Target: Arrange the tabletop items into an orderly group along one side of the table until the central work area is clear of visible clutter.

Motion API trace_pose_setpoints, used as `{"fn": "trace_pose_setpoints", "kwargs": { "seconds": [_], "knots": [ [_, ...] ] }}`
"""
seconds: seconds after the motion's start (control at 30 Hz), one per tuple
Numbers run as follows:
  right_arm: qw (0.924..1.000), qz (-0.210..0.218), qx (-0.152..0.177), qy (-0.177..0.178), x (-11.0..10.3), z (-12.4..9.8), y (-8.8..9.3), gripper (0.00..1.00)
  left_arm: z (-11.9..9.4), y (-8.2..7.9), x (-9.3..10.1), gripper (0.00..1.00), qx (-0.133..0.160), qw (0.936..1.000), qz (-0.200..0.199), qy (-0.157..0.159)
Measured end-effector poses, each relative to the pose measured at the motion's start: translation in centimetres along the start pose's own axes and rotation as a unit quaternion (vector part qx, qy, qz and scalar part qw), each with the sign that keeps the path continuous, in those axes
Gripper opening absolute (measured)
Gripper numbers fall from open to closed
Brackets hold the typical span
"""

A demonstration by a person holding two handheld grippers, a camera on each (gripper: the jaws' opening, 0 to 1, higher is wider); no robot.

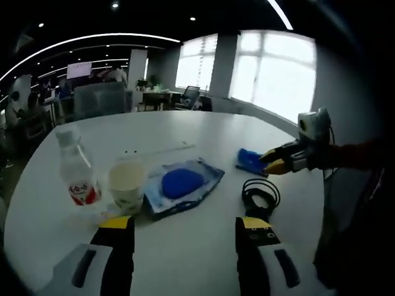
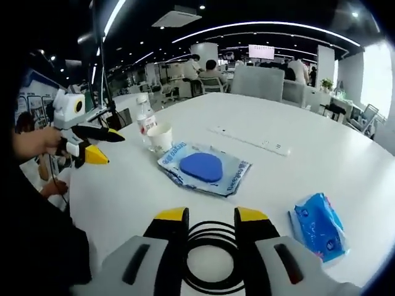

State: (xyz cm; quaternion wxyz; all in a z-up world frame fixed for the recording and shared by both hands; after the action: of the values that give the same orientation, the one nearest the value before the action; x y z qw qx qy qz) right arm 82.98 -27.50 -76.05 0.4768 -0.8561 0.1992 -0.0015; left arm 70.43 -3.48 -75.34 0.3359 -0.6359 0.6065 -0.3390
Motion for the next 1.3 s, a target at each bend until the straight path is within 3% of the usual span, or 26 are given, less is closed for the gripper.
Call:
{"fn": "trace_pose_setpoints", "kwargs": {
  "seconds": [0.27, 0.47, 0.63, 0.87, 1.03, 1.2, 1.3],
  "knots": [
    [0.9981, 0.047, 0.032, 0.021, 1.1, 1.4, 0.0, 0.26, 2.1, 0.2, -0.5, 0.54, -0.015, 0.9992, -0.029, -0.022],
    [0.9893, 0.113, 0.084, 0.038, 2.2, 2.2, -0.5, 0.22, 3.7, 0.9, -1.0, 0.45, -0.030, 0.9970, -0.064, -0.031],
    [0.9862, 0.132, 0.089, 0.046, 2.7, 3.3, -0.4, 0.22, 4.5, 0.8, -0.5, 0.40, -0.035, 0.9962, -0.068, -0.042],
    [0.9801, 0.170, 0.086, 0.056, 3.3, 4.9, 0.2, 0.23, 5.9, 1.0, -1.2, 0.39, -0.042, 0.9938, -0.089, -0.052],
    [0.9676, 0.220, 0.095, 0.079, 4.6, 5.4, 0.7, 0.18, 6.9, 1.8, -2.1, 0.36, -0.047, 0.9906, -0.107, -0.070],
    [0.9591, 0.248, 0.106, 0.087, 5.3, 6.0, 0.6, 0.14, 6.6, 1.7, -1.7, 0.32, -0.051, 0.9883, -0.119, -0.080],
    [0.9601, 0.247, 0.096, 0.090, 4.6, 6.5, 0.9, 0.15, 6.9, 1.8, -1.8, 0.30, -0.052, 0.9863, -0.133, -0.083]
  ]
}}
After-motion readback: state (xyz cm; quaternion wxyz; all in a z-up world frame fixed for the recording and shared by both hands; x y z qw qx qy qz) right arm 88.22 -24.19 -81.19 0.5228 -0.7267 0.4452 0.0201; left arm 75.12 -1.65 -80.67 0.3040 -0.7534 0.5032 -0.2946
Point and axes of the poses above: the point that each gripper's makers call its tool centre point, and the gripper's own axes: z roughly forward along the fingers, x roughly to its right, y roughly out of its underside, the point moved 4 cm from there along -z, roughly backward along the fingers, and after that the axes turned 12 degrees about -y, right-handed, at the moved point
